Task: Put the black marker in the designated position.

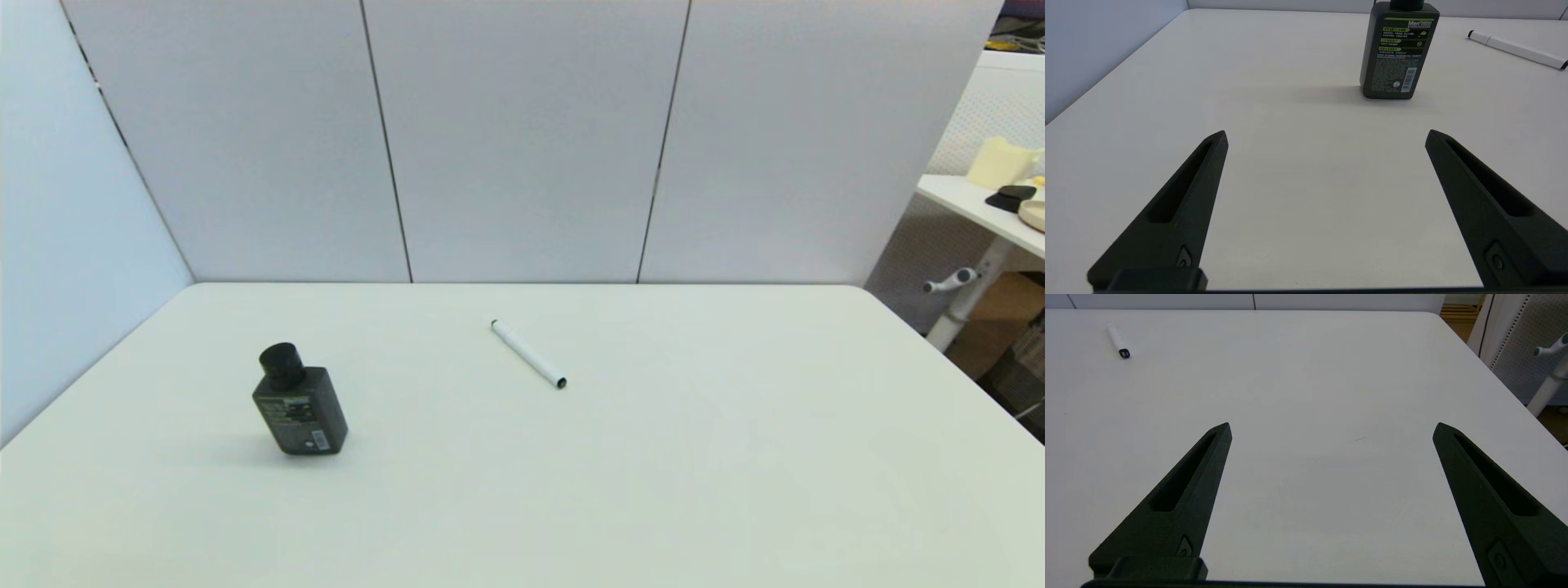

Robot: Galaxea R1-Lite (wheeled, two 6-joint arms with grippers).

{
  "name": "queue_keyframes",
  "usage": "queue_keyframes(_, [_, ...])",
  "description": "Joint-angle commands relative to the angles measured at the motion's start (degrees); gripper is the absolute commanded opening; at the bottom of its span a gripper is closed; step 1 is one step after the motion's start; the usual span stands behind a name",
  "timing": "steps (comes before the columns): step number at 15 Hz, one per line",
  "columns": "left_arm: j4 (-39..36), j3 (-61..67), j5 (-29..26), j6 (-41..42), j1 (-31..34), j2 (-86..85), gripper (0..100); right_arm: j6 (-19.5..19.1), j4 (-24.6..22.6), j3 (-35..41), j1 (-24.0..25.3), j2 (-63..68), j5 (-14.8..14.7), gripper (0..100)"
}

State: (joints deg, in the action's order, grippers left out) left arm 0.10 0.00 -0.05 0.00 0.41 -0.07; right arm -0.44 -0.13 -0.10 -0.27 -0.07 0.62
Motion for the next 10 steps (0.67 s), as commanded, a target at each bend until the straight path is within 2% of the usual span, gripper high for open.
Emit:
queue_keyframes(1, [-0.01, 0.0, -0.04, 0.0, 0.02, -0.01, 100, 0.0, -0.04, 0.01, 0.0, 0.07, -0.01, 100])
queue_keyframes(10, [-0.01, 0.0, -0.04, 0.0, 0.02, -0.01, 100, 0.0, -0.04, 0.01, 0.0, 0.07, -0.01, 100])
